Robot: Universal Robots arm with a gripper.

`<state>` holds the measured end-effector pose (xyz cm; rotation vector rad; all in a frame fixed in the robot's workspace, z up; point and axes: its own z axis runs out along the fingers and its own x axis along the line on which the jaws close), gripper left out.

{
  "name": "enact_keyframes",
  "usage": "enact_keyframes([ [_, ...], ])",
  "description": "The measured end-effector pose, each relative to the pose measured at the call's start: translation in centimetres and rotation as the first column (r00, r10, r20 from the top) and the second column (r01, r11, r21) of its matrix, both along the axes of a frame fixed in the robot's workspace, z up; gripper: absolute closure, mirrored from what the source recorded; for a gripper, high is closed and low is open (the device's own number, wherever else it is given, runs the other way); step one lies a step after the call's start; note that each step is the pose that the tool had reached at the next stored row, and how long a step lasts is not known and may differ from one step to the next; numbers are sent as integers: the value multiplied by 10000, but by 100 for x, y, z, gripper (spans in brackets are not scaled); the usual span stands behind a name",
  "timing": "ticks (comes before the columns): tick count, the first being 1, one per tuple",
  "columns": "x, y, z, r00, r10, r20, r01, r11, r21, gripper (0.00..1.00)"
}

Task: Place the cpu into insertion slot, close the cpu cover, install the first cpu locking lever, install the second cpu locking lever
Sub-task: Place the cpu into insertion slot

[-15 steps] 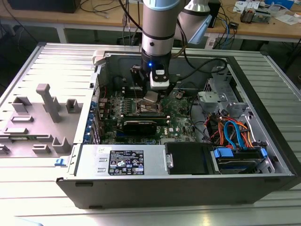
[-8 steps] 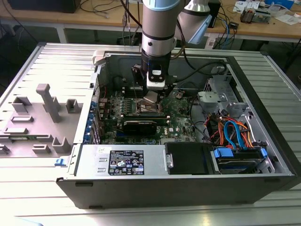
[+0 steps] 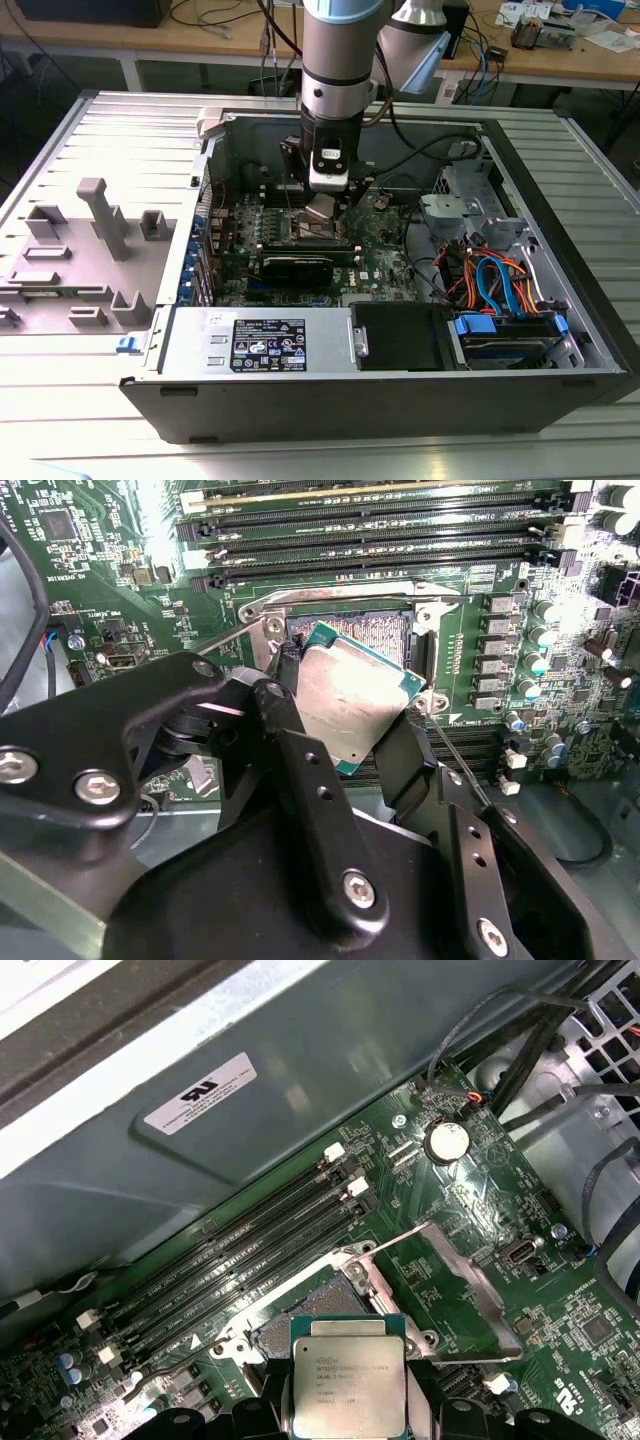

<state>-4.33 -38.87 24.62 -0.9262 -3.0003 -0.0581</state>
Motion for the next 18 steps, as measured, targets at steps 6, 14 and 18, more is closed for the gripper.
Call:
enact_keyframes([
  [6, 0, 0, -5, 9965, -835, 0, 835, 9965, 0, 45],
  [14, 0, 0, -16, 9629, -2698, 0, 2698, 9629, 0, 45],
  [18, 0, 0, -21, 9383, -3457, 0, 3457, 9383, 0, 45],
])
